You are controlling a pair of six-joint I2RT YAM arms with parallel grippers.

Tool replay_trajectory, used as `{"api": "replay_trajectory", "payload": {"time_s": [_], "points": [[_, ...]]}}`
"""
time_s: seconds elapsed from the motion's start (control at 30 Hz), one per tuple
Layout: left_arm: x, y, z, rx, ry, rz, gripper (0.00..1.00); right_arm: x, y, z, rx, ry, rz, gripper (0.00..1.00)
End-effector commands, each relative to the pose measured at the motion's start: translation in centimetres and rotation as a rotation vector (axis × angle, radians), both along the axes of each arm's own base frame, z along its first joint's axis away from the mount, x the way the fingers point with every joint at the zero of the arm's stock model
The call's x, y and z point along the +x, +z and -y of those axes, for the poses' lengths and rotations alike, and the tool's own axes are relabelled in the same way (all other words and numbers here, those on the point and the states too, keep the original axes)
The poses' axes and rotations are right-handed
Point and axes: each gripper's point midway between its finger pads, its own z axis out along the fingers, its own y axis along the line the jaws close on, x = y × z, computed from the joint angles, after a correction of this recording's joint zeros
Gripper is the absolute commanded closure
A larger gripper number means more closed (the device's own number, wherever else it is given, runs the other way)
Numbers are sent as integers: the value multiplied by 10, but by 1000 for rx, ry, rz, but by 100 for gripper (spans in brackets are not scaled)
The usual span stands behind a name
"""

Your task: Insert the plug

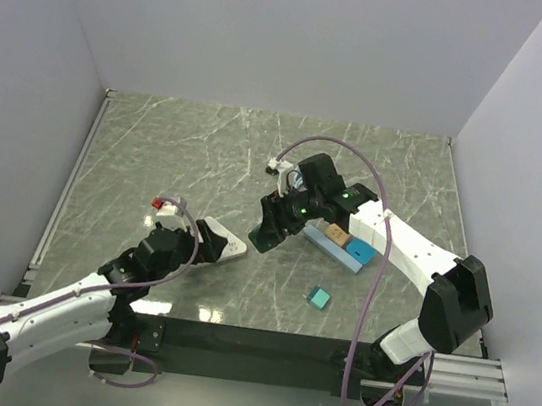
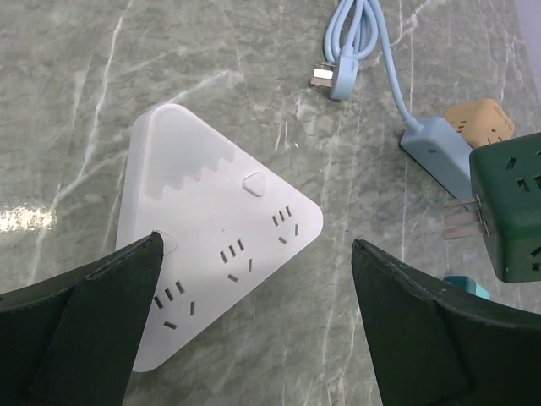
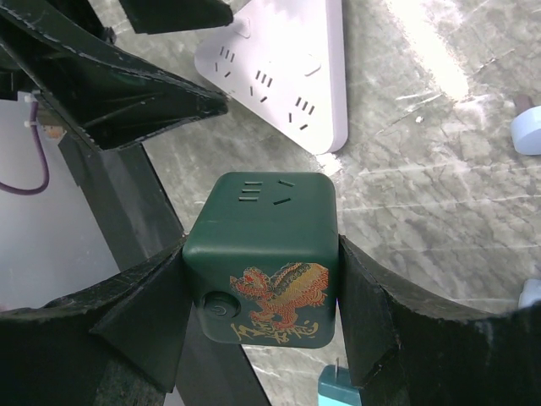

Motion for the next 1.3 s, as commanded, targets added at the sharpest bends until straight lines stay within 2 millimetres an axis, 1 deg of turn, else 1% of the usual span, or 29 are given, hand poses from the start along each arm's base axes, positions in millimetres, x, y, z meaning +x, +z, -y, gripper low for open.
{"api": "replay_trajectory", "payload": {"time_s": [0.0,0.17,0.27,0.33,0.47,0.6,0.67,0.73,0.8,0.83,0.87,0.93,0.97,1.0,1.1,1.2,1.27], "points": [[1,0,-7,-27,44,-1,1,12,24,-9,55,4,76,100],[-4,-16,-3,-15,23,-49,1,11,24,-10,56,7,76,100],[-3,-19,-3,-15,27,-55,1,9,20,-11,41,8,79,100],[-2,-17,-4,-21,38,-47,1,5,16,-13,40,-2,58,100],[-1,-11,-12,-43,80,-21,1,7,11,-11,24,-17,60,100],[-1,-10,-19,-58,117,-8,1,8,12,-12,28,-16,63,100],[-1,-6,-22,-70,136,8,1,9,13,-13,32,-13,63,100],[0,-7,-25,-76,159,7,1,10,14,-14,34,-13,62,100],[0,-8,-24,-76,158,-2,1,10,12,-15,32,-16,58,100],[0,-13,-24,-61,161,-21,0,11,11,-14,30,-17,61,100],[0,-13,-23,-55,160,-25,0,10,10,-14,29,-17,60,100],[-1,-17,-20,-35,143,-40,1,11,10,-13,27,-19,62,100],[-1,-16,-16,-36,129,-43,1,10,9,-13,23,-20,61,100],[-1,-20,-14,-21,119,-55,1,10,9,-13,24,-19,64,100],[-6,-23,-3,-23,75,-74,1,10,10,-13,26,-18,67,100],[-13,-22,11,-51,20,-74,1,11,9,-12,23,-22,67,100],[-15,-15,22,-78,-11,-59,1,12,5,-10,8,-35,63,100]]}}
